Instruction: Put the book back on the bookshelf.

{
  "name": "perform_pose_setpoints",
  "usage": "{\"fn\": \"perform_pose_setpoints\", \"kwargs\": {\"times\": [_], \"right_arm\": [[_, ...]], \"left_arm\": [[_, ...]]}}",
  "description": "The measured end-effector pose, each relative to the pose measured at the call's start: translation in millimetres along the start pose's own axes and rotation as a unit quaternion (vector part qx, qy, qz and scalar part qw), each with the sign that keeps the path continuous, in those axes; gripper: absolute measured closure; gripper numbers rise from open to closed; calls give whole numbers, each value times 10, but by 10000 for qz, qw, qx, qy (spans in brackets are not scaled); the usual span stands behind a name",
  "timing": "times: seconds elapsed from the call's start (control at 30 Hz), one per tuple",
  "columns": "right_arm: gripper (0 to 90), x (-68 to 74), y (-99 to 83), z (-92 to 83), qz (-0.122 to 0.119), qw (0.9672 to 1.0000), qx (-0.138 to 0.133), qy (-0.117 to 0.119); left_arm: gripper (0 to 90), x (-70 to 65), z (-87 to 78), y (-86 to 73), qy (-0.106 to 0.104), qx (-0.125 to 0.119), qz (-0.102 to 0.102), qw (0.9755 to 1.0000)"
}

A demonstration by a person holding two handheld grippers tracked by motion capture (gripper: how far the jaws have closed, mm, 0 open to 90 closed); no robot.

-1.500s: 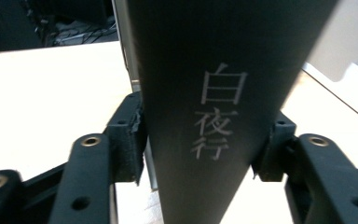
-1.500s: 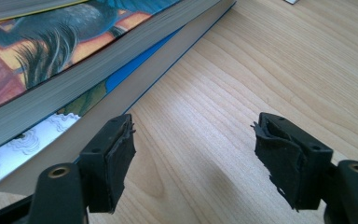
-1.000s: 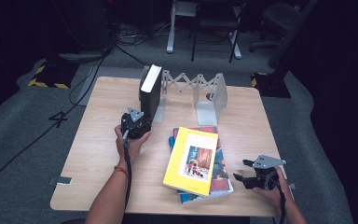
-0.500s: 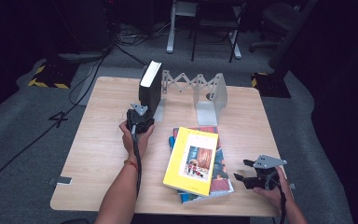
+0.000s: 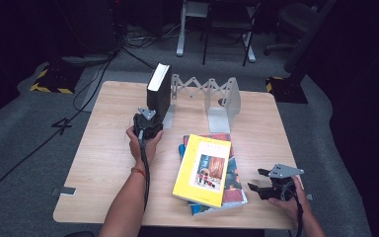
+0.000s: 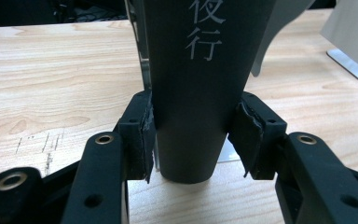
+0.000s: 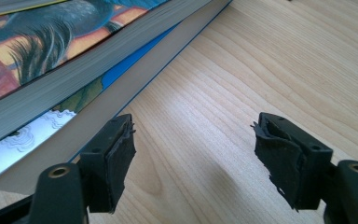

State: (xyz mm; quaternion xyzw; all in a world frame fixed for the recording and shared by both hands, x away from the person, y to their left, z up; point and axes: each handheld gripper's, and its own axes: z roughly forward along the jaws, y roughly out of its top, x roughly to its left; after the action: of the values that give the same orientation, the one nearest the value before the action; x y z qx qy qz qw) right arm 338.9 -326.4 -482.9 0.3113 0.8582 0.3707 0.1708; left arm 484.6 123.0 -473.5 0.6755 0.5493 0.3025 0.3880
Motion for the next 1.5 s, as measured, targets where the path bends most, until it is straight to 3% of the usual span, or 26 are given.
{"fn": "perform_pose_setpoints", "kwargs": {"times": [0.23,0.33,0.4,0.57,0.67,0.73,0.77,0.8,0.83,1.0,1.13,1.33,1.5], "right_arm": [[290,-3,6,-9,-7,10000,-18,-12],[290,1,13,-19,2,10000,-42,-30],[290,1,14,-21,2,10000,-44,-35],[291,-2,25,-32,13,10000,-57,-76],[293,1,38,-48,36,9999,-98,-79],[294,6,47,-60,49,9999,-128,-84],[295,9,53,-69,50,9999,-136,-86],[295,9,53,-69,50,9999,-136,-86],[296,13,61,-78,43,9998,-163,-92],[297,35,105,-124,58,9996,-252,-108],[295,56,148,-172,105,9993,-348,-75],[291,104,234,-232,98,9989,-461,-63],[283,169,314,-254,51,9985,-541,-48]], "left_arm": [[482,75,-54,-40,-279,110,7,9995],[437,131,-101,-56,-359,147,113,9992],[430,165,-142,-71,-362,185,255,9988],[404,246,-238,-124,-599,239,463,9968],[394,260,-310,-151,-726,319,707,9943],[387,246,-355,-173,-891,375,851,9917],[385,234,-384,-186,-929,397,1024,9896],[383,234,-384,-186,-929,397,1024,9896],[383,220,-423,-204,-1034,435,1176,9867],[364,188,-540,-260,-1325,572,1545,9774],[350,155,-633,-321,-1543,699,1754,9698],[327,122,-748,-457,-1896,874,2054,9562],[294,115,-810,-551,-2043,1021,2205,9483]]}}
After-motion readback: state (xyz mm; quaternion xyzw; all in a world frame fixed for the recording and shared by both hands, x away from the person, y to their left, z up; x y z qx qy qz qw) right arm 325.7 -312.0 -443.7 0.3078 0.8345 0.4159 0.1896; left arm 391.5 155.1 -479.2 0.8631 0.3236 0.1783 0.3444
